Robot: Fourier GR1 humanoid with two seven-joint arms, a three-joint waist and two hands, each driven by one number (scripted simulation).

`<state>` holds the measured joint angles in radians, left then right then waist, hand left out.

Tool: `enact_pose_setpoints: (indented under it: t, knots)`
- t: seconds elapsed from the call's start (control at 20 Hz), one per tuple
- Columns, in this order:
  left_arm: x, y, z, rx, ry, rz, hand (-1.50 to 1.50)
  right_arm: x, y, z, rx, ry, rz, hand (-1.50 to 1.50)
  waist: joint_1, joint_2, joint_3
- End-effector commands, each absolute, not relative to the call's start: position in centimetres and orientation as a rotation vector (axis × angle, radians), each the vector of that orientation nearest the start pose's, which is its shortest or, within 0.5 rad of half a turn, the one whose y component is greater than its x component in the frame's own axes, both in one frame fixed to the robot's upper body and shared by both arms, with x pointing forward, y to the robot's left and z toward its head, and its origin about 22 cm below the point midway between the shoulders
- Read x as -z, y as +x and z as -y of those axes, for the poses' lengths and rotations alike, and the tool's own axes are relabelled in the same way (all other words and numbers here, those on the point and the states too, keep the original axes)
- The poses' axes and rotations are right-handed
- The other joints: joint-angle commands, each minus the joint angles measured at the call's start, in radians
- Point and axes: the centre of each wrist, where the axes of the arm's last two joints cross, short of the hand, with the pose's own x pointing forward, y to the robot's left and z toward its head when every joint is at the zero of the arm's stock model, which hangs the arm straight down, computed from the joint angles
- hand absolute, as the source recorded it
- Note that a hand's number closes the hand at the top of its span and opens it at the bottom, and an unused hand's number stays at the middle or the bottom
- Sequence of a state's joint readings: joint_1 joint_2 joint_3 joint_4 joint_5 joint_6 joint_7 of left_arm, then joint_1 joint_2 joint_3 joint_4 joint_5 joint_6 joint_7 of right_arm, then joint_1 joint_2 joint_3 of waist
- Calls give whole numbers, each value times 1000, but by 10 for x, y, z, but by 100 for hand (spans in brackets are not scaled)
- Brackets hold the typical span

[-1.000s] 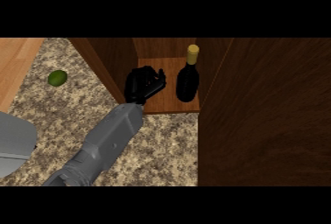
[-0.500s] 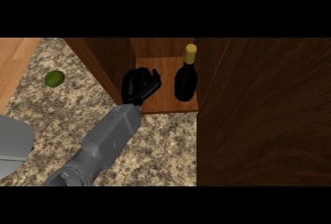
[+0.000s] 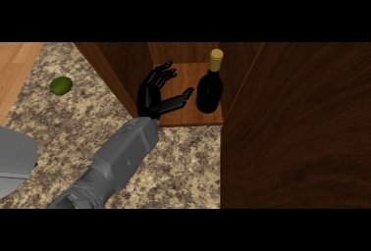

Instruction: Pick up the wine, place it into the cabinet and close the cabinet

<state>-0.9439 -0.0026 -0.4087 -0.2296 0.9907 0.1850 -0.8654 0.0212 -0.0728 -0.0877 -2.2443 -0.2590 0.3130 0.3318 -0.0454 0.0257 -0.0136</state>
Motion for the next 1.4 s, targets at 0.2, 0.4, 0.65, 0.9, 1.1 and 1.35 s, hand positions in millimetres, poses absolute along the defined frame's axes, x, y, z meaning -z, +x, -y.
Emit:
enact_pose_setpoints:
  t: [0.2, 0.4, 0.65, 0.9, 1.1, 1.35]
  knots:
    - [46, 377, -133, -298, -103, 1849, -150, -141, 166, 262, -268, 238, 1886, -150, 51, -35, 15]
    - [40, 366, -109, -292, -137, 1859, -150, -160, 183, 258, -259, 214, 1881, -150, 65, -34, 14]
    - [28, 342, -112, -183, -239, 1860, -150, -146, 172, 251, -241, 219, 1873, -150, 86, -43, 15]
    - [8, 302, -114, -86, -361, 1813, -150, -164, 176, 247, -268, 210, 1875, -150, 88, -41, 14]
    - [-28, 276, -126, -102, -387, 1857, -150, -159, 168, 243, -251, 239, 1896, -150, 64, -34, 14]
    - [-50, 227, -146, -112, -372, 1868, -150, -161, 186, 248, -262, 236, 1903, -150, 64, -30, 14]
